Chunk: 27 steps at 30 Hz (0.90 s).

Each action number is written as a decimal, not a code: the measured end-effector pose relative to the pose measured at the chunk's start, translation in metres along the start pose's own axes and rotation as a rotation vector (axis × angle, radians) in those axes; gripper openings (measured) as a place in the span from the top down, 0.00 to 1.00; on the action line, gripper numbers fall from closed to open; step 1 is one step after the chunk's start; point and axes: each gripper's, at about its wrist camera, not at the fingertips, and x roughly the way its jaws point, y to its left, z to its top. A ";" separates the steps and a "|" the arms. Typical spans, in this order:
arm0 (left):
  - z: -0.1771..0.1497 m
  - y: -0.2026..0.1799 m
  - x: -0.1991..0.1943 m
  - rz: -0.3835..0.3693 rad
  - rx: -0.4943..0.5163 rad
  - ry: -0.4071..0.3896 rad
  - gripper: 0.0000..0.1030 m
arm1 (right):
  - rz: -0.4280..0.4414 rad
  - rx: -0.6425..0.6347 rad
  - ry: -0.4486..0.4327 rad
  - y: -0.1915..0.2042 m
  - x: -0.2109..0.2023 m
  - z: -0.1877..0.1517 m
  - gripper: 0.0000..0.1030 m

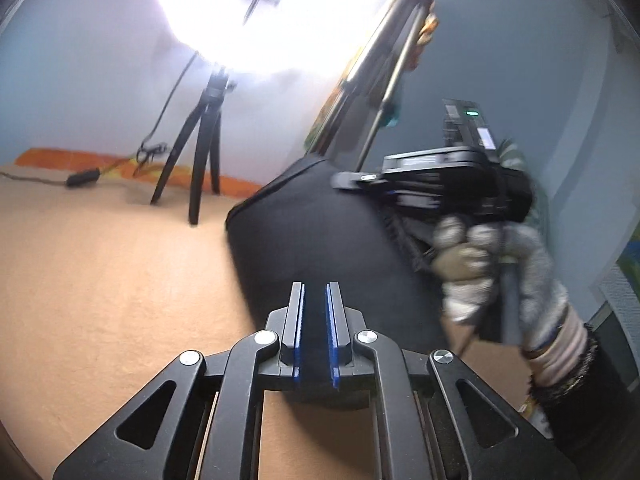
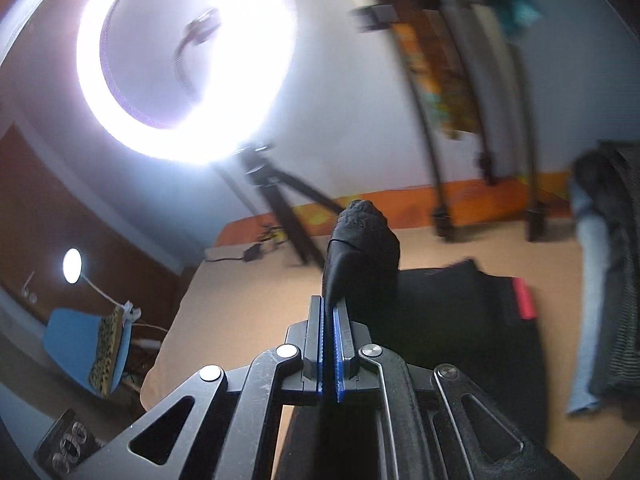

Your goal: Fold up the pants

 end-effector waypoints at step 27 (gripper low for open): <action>-0.046 -0.053 0.120 0.030 0.217 0.255 0.92 | -0.245 0.009 0.065 -0.139 0.036 0.004 0.98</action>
